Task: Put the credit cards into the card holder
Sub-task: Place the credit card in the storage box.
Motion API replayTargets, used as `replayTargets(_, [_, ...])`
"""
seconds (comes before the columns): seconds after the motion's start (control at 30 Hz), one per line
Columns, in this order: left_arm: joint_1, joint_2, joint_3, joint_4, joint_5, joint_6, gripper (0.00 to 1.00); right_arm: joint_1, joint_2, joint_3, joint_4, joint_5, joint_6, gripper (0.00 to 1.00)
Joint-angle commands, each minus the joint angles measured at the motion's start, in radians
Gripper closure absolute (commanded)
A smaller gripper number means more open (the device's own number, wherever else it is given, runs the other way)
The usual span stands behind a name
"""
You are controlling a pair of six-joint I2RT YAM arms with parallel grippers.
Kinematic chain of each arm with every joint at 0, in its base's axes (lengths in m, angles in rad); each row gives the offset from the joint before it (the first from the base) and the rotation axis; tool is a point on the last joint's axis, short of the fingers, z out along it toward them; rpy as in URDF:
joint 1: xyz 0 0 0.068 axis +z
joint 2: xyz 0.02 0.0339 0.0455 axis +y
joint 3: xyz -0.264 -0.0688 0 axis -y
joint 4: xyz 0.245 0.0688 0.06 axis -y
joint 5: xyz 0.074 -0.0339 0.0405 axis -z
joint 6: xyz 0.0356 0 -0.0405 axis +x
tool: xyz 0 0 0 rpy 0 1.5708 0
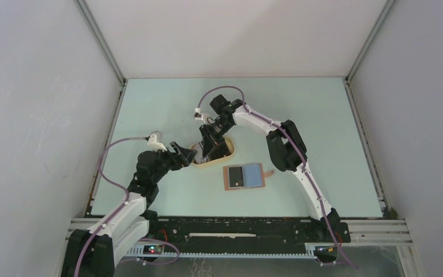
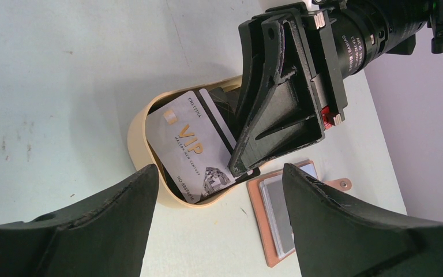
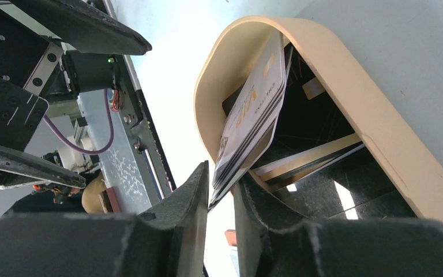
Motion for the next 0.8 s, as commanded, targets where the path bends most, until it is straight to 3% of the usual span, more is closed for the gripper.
replayTargets(0.0, [-0.004, 0.003, 0.021, 0.029, -0.005, 0.012, 0.17, -0.002, -0.015, 0.022, 0.01, -0.022, 0.017, 0.7])
replayTargets(0.77, [-0.004, 0.016, 0.027, 0.029, -0.004, 0.014, 0.18, -0.036, -0.031, -0.002, 0.02, -0.039, 0.028, 0.69])
